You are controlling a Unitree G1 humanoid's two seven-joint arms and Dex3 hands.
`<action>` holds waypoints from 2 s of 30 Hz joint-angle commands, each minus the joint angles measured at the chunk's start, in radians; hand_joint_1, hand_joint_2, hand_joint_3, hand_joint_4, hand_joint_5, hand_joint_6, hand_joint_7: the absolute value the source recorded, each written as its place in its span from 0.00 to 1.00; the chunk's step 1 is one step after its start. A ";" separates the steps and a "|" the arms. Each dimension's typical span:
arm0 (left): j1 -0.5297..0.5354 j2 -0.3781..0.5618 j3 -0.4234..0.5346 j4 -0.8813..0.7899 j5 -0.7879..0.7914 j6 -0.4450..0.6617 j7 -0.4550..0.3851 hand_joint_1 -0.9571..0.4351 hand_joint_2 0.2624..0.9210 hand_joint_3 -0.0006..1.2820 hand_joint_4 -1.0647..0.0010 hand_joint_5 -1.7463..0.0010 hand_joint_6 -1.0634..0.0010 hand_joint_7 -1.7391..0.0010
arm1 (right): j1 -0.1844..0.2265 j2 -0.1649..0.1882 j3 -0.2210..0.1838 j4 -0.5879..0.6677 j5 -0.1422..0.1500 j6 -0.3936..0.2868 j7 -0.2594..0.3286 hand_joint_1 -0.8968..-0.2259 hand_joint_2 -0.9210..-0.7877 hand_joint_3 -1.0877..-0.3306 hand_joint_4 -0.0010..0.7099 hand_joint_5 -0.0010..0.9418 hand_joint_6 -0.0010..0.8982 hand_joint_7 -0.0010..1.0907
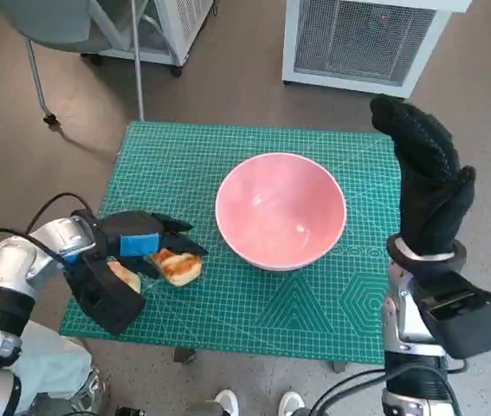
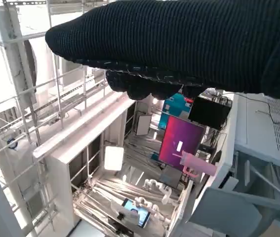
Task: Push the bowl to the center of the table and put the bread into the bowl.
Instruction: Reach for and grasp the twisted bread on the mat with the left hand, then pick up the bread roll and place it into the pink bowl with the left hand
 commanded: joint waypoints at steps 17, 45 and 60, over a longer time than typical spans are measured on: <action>-0.089 -0.023 -0.160 0.233 0.130 -0.030 0.283 0.69 1.00 0.17 0.55 0.33 0.48 0.29 | 0.009 0.021 0.000 0.022 0.019 -0.004 0.002 0.54 0.00 0.41 0.42 0.02 0.00 0.64; -0.195 0.011 -0.092 0.262 -0.037 -0.123 0.239 0.69 1.00 0.05 0.44 0.35 0.31 0.32 | 0.001 0.028 -0.001 0.051 0.024 -0.035 0.004 0.53 0.00 0.42 0.42 0.02 0.00 0.65; -0.279 0.031 0.138 0.071 -0.270 -0.117 0.158 0.69 1.00 0.04 0.40 0.36 0.34 0.32 | -0.001 0.016 -0.006 0.050 0.028 -0.035 0.010 0.54 0.00 0.42 0.42 0.02 0.00 0.65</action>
